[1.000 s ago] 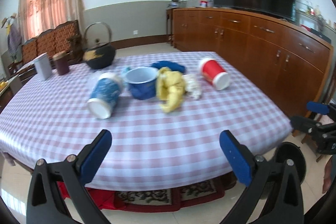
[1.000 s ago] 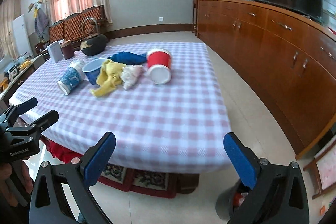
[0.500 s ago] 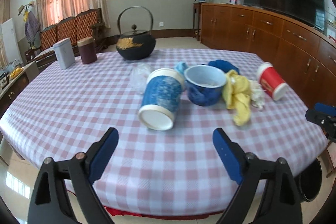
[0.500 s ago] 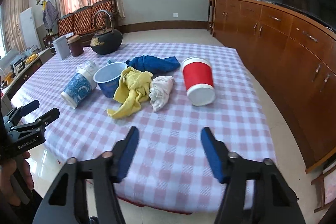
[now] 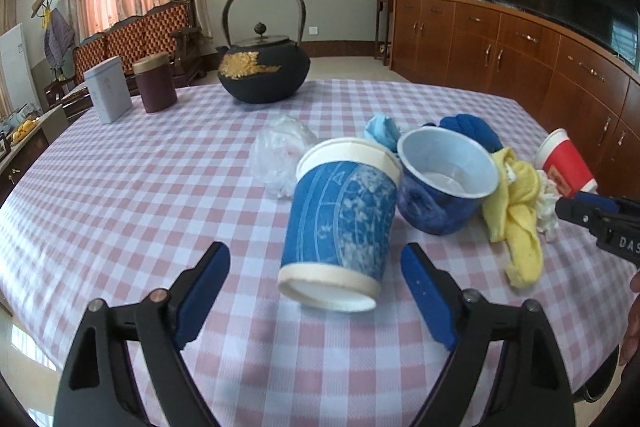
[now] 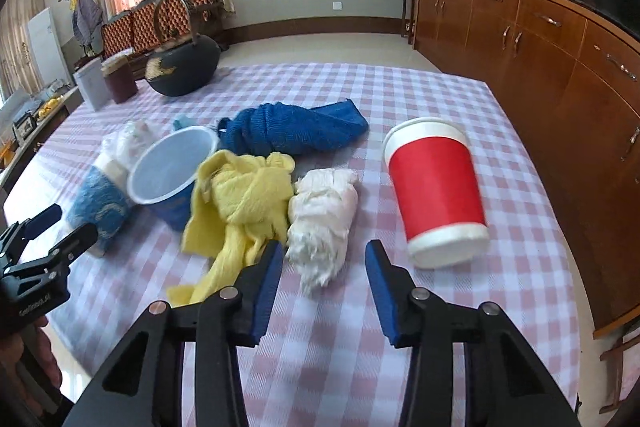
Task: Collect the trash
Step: 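Grasp the blue patterned paper cup with the left tool while the right tool grasps the white tissue, then carry the blue paper cup and white tissue over the black bucket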
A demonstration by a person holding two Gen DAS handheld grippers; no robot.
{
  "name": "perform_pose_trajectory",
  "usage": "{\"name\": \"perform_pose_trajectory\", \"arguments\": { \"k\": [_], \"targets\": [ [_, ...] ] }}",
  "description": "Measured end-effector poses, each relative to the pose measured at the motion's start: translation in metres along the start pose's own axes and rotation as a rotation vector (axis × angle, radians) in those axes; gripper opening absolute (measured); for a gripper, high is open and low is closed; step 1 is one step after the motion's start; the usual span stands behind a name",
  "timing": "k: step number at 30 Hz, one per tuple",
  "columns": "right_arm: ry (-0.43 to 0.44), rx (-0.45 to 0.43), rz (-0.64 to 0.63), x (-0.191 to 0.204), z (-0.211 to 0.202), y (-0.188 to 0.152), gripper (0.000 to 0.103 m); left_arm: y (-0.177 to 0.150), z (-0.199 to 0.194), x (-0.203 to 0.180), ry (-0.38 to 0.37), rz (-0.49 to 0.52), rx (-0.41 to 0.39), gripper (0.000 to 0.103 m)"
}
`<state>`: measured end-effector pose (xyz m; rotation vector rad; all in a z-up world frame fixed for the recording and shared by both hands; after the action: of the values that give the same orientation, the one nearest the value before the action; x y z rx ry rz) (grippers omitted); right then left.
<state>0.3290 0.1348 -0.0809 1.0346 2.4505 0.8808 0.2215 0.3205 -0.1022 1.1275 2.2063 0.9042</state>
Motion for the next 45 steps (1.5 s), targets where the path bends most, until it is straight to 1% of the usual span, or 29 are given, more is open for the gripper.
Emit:
{"name": "perform_pose_trajectory", "arguments": {
  "k": [7, 8, 11, 12, 15, 22, 28, 35, 42, 45],
  "targets": [
    [-0.008, 0.041, 0.012, -0.002, 0.027, 0.007, 0.045, 0.001, 0.018, -0.006, -0.010, 0.002, 0.039, 0.080],
    [-0.006, 0.046, 0.013, -0.002, 0.030, 0.007, 0.045, 0.000, 0.020, -0.007, -0.012, 0.003, 0.048, 0.077],
    [-0.003, 0.061, 0.020, -0.003, 0.039, 0.006, 0.044, -0.003, 0.025, -0.007, -0.018, 0.000, 0.073, 0.062],
    [0.000, 0.063, 0.025, -0.003, 0.040, 0.006, 0.036, -0.003, 0.025, -0.007, -0.016, -0.001, 0.068, 0.061],
    [0.007, 0.037, 0.030, -0.002, 0.034, 0.005, 0.034, -0.002, 0.021, -0.007, -0.027, 0.001, 0.060, 0.060],
    [-0.003, -0.008, 0.043, -0.003, 0.006, -0.004, 0.034, 0.001, 0.002, -0.011, -0.042, 0.016, 0.019, 0.060],
    [-0.020, -0.047, 0.057, -0.008, -0.025, -0.014, 0.034, -0.003, -0.013, -0.017, -0.058, 0.022, 0.008, 0.060],
    [-0.070, -0.094, 0.037, -0.006, -0.067, -0.032, 0.034, -0.014, -0.036, -0.033, -0.077, 0.056, -0.002, 0.060],
    [-0.087, -0.127, 0.051, -0.005, -0.103, -0.048, 0.034, -0.022, -0.060, -0.049, -0.119, 0.063, -0.010, 0.060],
    [-0.094, -0.143, 0.063, -0.009, -0.121, -0.056, 0.034, -0.027, -0.070, -0.062, -0.136, 0.086, -0.017, 0.060]
  ]
}}
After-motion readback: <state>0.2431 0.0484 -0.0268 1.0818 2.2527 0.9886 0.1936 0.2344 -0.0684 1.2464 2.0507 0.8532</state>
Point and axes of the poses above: each gripper's, at about its wrist camera, not at the fingertips, and z roughly the way its jaws point, x to its left, y to its top, the point moved 6 cm from there along z, roughly the way its jaws point, and after that the axes turned 10 degrees about -z, right-handed, at the moved point
